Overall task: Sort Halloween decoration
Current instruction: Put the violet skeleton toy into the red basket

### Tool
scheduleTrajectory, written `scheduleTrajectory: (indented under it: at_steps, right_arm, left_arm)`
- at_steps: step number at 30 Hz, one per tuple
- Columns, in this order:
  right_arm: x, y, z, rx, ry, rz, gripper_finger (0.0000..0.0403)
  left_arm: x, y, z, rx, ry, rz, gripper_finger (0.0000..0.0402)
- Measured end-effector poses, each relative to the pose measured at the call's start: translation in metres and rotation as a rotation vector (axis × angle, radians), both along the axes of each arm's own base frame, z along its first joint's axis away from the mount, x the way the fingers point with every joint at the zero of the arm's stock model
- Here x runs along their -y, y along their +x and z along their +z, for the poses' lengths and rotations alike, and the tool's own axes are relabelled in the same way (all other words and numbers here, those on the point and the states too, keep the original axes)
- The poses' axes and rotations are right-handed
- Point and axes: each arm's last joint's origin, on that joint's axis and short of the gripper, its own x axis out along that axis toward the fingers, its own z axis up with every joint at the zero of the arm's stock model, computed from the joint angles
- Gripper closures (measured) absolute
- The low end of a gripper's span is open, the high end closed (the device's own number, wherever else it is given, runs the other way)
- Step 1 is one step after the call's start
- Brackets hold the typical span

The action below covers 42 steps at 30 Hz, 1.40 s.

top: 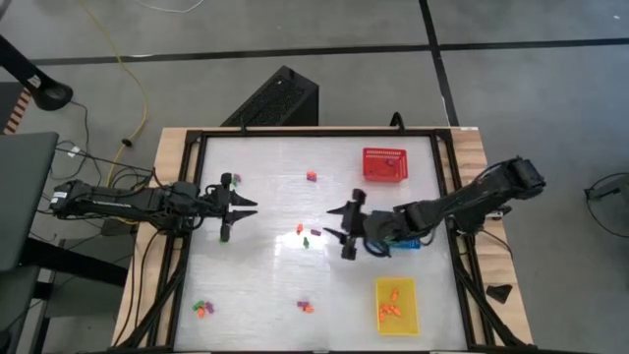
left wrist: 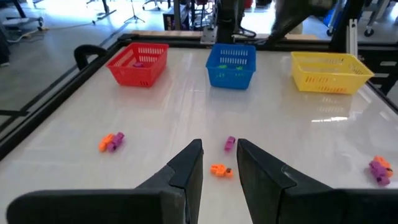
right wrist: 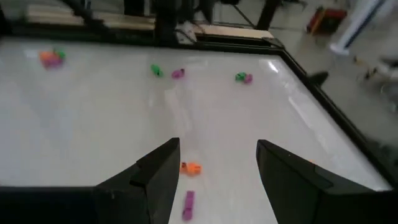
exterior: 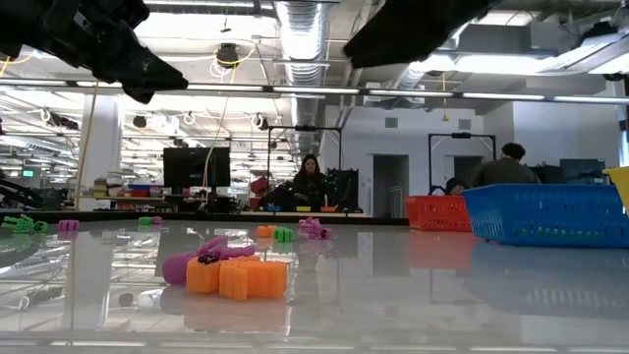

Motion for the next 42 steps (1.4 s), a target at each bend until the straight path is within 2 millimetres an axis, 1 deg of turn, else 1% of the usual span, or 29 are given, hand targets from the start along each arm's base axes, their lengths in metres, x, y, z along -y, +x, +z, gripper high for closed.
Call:
scheduleTrajectory:
  at_steps: [2, 4, 7, 10, 13, 17, 22, 27, 32, 36, 40, 42]
  right_arm:
    - [0.000, 0.013, -0.008, 0.019, -0.046, 0.029, 0.0161]
    - [0.002, 0.026, -0.015, 0.080, -0.035, 0.014, 0.0161]
    - [0.012, 0.046, -0.024, 0.150, -0.014, -0.029, 0.0161]
    - [0.022, 0.066, -0.032, 0.147, 0.006, -0.015, 0.0161]
    - [0.024, 0.087, -0.039, 0.137, 0.052, 0.055, 0.0161]
    - [0.016, 0.113, -0.047, 0.129, 0.102, 0.142, 0.0161]
    - [-0.006, 0.145, -0.057, 0.130, 0.119, 0.244, 0.0161]
    - [-0.026, 0.174, -0.064, 0.146, 0.077, 0.297, 0.0161]
    - [-0.028, 0.199, -0.069, 0.149, 0.074, 0.292, 0.0161]
    - [-0.029, 0.218, -0.076, 0.154, 0.080, 0.311, 0.0161]
    - [-0.032, 0.231, -0.081, 0.156, 0.099, 0.375, 0.0161]
    - [-0.034, 0.234, -0.083, 0.126, 0.087, 0.389, 0.0161]
  left_arm:
    - [0.000, 0.000, 0.000, 0.003, -0.002, -0.001, 0.0313]
    - [0.000, 0.000, 0.001, 0.008, -0.002, -0.001, 0.0313]
    - [0.000, 0.000, 0.001, 0.007, -0.001, -0.001, 0.0313]
    - [0.000, 0.000, 0.000, -0.004, 0.004, -0.001, 0.0313]
    - [0.000, -0.001, -0.004, -0.037, 0.007, -0.002, 0.0313]
    - [0.001, -0.001, -0.005, -0.057, -0.016, -0.045, 0.0313]
    - [0.006, -0.002, 0.011, -0.008, -0.073, -0.203, 0.0313]
    - [0.012, -0.003, 0.021, 0.012, -0.152, -0.311, 0.0313]
    - [0.021, -0.003, 0.024, 0.027, -0.146, -0.370, 0.0313]
    - [0.024, -0.004, 0.025, 0.038, -0.100, -0.360, 0.0313]
    - [0.025, -0.004, 0.025, 0.041, -0.055, -0.320, 0.0313]
    - [0.024, -0.003, 0.024, 0.040, -0.041, -0.304, 0.0313]
